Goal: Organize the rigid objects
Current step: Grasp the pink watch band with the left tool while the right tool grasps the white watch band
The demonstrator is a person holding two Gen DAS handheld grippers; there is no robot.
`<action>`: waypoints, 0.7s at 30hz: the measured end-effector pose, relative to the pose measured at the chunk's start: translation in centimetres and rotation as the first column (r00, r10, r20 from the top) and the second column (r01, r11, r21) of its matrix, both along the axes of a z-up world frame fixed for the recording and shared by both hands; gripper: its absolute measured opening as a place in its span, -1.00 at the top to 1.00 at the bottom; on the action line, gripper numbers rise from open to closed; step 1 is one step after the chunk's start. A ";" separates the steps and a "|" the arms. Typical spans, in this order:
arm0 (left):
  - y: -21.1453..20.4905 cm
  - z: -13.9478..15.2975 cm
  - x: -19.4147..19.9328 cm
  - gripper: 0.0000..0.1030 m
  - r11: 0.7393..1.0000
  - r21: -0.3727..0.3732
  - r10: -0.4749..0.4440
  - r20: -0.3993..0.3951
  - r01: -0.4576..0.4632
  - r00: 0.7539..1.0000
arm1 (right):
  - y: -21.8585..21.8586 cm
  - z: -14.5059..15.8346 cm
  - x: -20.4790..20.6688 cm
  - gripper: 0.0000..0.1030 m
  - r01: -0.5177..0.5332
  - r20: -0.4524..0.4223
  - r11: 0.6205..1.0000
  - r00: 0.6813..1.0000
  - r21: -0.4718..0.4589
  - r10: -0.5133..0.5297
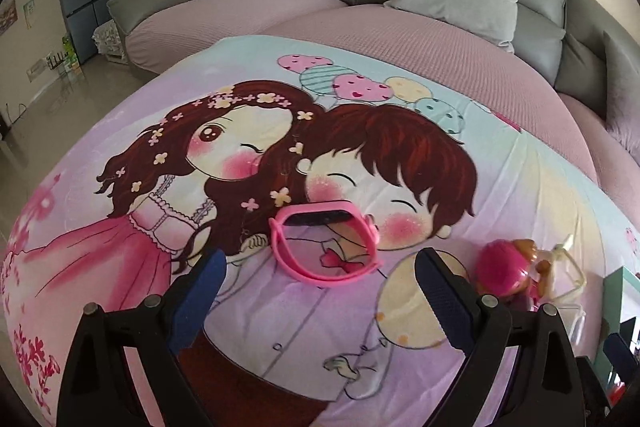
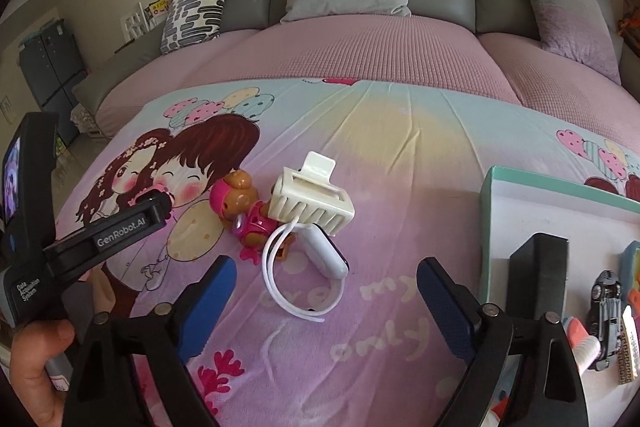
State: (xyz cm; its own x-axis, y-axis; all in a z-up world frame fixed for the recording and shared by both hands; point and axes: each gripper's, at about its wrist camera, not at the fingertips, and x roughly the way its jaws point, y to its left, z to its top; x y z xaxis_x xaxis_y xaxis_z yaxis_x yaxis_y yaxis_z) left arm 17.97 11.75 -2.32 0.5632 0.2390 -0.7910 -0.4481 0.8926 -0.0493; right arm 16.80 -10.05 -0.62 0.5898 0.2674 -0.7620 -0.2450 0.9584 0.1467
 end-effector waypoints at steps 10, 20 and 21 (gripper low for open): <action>0.5 -1.2 0.9 -0.84 1.000 -0.006 0.005 -0.008 -0.005 1.000 | 0.7 -1.8 0.9 -0.59 -0.007 -0.048 1.000 0.999 0.010 0.008; -0.2 -1.6 1.4 -0.29 0.999 0.028 -0.017 -0.017 0.018 1.000 | 1.0 -2.1 0.8 -0.27 -0.017 -0.050 1.000 0.999 0.013 0.018; -0.2 -1.6 1.4 -0.29 0.999 0.034 -0.017 -0.019 0.018 1.000 | 1.0 -2.0 0.8 -0.24 -0.019 -0.049 1.000 0.999 0.019 0.019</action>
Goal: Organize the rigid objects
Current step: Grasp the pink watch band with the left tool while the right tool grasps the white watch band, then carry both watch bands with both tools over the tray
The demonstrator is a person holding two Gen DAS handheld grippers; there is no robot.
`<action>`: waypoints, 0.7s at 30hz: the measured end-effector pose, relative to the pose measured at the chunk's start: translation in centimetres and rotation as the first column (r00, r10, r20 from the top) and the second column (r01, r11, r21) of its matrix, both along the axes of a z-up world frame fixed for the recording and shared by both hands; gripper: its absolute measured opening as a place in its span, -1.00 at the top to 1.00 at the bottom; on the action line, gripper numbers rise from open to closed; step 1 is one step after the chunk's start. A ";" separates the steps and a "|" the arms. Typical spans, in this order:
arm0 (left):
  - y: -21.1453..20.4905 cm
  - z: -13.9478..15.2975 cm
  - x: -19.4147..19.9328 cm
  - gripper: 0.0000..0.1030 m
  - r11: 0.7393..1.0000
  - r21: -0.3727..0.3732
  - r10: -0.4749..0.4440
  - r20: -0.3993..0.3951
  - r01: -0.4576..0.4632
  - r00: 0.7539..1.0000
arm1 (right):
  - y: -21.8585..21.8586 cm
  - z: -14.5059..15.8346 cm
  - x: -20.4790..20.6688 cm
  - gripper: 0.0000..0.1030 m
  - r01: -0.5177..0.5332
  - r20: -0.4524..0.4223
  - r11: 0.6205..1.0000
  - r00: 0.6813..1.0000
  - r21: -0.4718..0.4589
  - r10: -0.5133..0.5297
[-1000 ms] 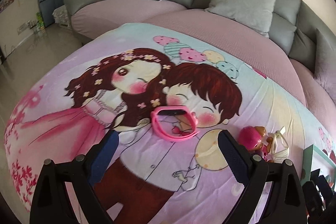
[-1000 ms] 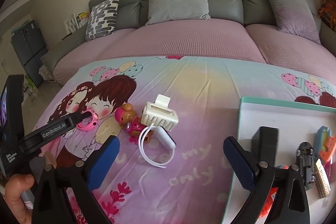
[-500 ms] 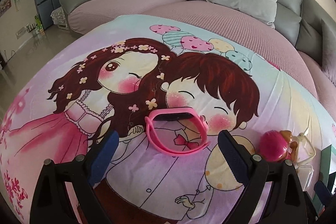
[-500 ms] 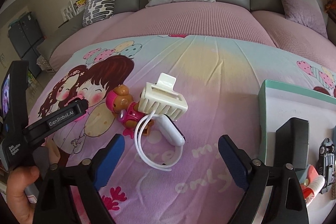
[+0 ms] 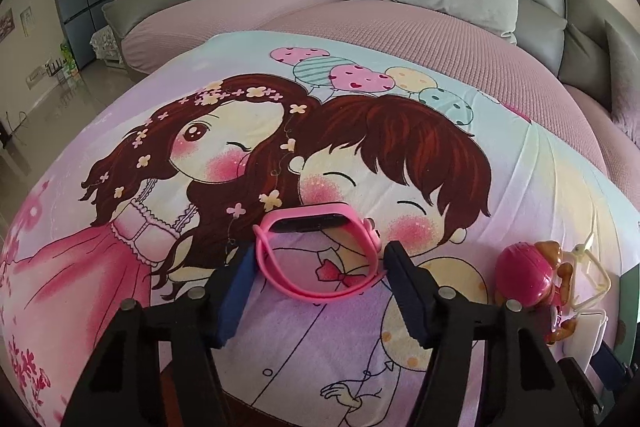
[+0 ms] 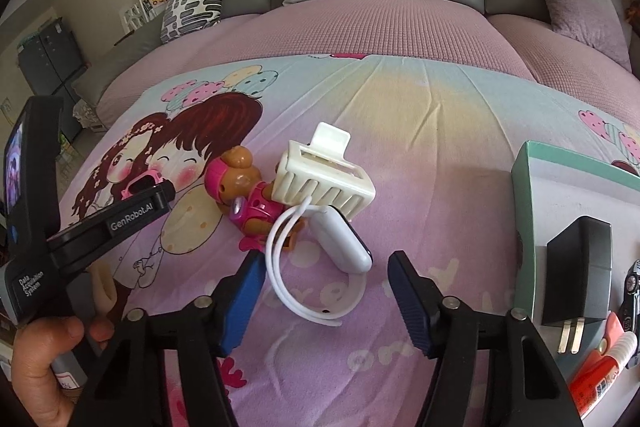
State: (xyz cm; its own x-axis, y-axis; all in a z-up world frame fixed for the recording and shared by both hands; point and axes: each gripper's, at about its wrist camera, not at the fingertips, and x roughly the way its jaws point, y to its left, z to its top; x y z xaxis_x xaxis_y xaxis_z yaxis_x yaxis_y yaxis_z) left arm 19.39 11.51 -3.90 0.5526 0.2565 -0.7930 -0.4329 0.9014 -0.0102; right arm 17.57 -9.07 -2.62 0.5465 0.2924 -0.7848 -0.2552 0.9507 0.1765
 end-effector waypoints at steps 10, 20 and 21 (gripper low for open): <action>-0.4 1.9 -0.9 -0.26 1.000 0.021 0.012 0.014 -0.012 1.000 | -0.6 0.9 -0.3 -0.09 0.009 0.010 1.000 1.000 0.025 -0.009; -2.2 6.6 -3.2 -0.26 0.999 0.036 -0.003 0.114 -0.001 0.994 | -2.9 3.6 -1.4 -0.09 0.043 0.063 0.996 0.997 0.075 -0.048; -2.5 7.0 -3.4 -0.26 0.999 0.041 -0.006 0.120 0.001 0.993 | -3.2 3.9 -1.5 -0.09 0.048 0.068 0.996 0.996 0.080 -0.053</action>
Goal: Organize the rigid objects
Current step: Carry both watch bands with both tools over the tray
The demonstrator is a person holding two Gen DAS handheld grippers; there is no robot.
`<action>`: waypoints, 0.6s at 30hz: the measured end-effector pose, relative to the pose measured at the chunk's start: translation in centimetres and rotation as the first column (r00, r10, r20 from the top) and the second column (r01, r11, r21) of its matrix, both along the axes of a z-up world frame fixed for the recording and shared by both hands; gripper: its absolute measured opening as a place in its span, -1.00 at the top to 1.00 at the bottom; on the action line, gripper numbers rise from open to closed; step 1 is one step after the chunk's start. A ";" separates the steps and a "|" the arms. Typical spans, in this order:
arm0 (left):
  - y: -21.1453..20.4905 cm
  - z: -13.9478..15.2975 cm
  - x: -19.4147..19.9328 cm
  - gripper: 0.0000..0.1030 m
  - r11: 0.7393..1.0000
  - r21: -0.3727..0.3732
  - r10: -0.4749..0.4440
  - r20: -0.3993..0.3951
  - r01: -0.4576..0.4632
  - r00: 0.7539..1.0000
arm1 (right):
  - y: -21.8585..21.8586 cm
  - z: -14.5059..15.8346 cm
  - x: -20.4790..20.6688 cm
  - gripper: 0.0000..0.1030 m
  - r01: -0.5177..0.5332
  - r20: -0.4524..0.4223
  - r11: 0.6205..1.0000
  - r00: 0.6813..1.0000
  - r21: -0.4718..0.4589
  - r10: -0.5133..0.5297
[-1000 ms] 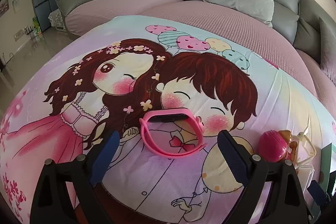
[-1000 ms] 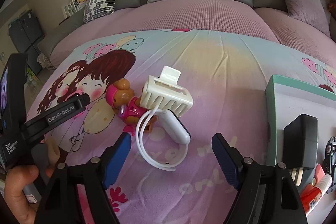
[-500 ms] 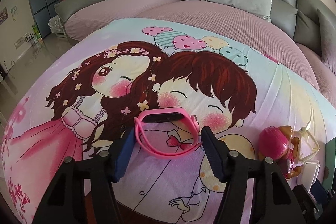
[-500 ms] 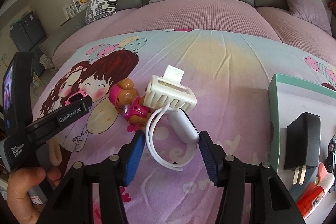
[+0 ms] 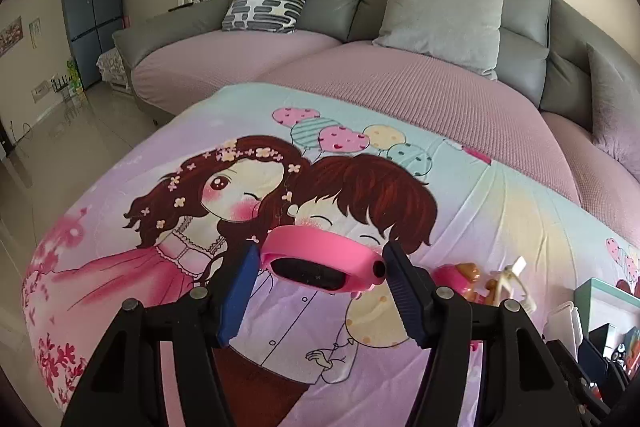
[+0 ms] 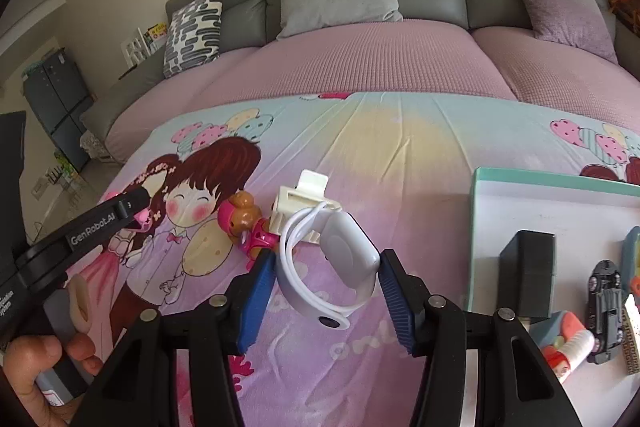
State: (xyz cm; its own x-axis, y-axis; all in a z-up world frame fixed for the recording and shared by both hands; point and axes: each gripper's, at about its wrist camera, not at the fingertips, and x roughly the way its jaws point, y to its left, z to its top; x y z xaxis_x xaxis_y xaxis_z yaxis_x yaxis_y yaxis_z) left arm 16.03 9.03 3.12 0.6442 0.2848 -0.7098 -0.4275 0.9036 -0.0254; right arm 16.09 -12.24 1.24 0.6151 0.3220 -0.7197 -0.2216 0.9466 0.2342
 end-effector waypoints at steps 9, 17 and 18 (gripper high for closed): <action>-3.2 2.9 -0.9 -0.26 0.998 0.011 -0.056 0.053 0.055 0.997 | -3.7 2.5 -1.1 -0.09 0.090 0.047 0.996 0.995 0.010 -0.090; -7.6 4.2 -0.4 -0.26 0.984 -0.043 -0.167 0.093 0.172 0.981 | -9.5 3.6 -1.9 -0.09 0.232 0.028 0.973 0.972 0.016 -0.232; -8.3 4.3 -0.3 -0.26 0.982 -0.042 -0.182 0.091 0.187 0.979 | -10.0 3.6 -1.9 -0.09 0.250 0.024 0.968 0.968 0.005 -0.250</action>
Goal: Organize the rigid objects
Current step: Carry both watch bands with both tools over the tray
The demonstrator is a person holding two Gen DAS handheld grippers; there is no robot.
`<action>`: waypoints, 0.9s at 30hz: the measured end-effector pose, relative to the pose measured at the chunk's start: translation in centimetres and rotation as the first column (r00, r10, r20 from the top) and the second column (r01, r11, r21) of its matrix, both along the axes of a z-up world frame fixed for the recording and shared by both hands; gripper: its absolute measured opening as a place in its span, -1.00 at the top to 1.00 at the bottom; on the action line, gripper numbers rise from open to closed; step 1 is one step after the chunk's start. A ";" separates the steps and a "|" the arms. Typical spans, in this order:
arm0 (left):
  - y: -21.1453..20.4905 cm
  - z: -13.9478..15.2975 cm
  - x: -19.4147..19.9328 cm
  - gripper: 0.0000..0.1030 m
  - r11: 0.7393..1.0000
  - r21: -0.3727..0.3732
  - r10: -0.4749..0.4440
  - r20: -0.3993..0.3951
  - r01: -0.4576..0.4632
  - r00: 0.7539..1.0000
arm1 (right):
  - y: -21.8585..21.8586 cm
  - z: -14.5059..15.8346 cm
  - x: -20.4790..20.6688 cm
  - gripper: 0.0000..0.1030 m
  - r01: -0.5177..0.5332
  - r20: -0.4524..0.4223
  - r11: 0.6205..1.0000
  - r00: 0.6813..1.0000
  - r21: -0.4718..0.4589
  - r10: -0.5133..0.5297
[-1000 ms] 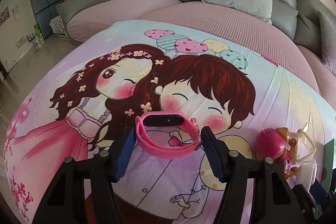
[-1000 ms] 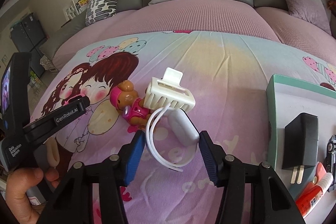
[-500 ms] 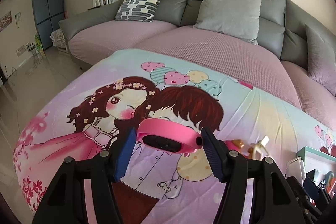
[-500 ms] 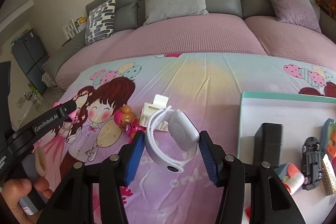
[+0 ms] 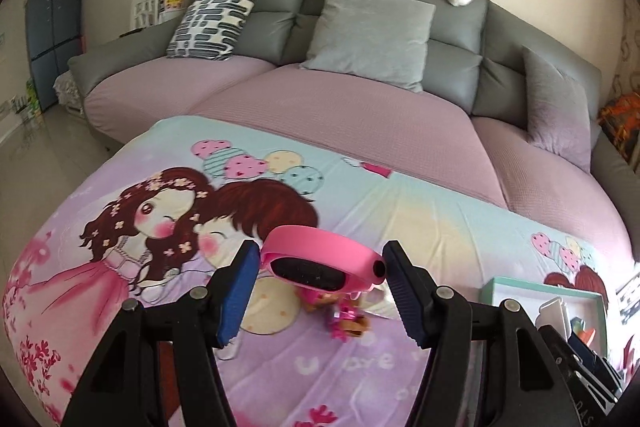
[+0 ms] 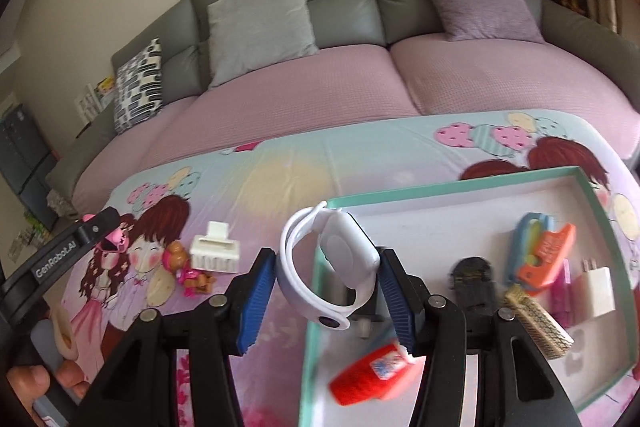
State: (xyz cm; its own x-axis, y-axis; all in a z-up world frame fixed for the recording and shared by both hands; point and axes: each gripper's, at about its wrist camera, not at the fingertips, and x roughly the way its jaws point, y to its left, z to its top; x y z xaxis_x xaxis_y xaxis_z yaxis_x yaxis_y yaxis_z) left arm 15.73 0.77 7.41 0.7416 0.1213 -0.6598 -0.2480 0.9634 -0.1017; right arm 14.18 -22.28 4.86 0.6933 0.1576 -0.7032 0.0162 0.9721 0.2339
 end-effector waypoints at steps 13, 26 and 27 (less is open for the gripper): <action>-8.0 -0.3 1.2 -0.27 0.977 -0.017 -0.212 -0.037 0.211 0.977 | -7.0 0.3 -1.0 -0.09 0.173 -0.049 0.983 0.983 -0.060 -0.176; -15.9 -0.6 0.5 -0.27 0.913 0.030 -0.404 -0.057 0.406 0.913 | -14.6 0.5 -3.3 -0.09 0.369 -0.064 0.926 0.925 -0.082 -0.374; -16.4 -0.6 0.4 -0.27 0.907 0.034 -0.417 -0.059 0.419 0.907 | -14.8 0.7 -3.5 -0.09 0.377 -0.060 0.922 0.922 -0.083 -0.383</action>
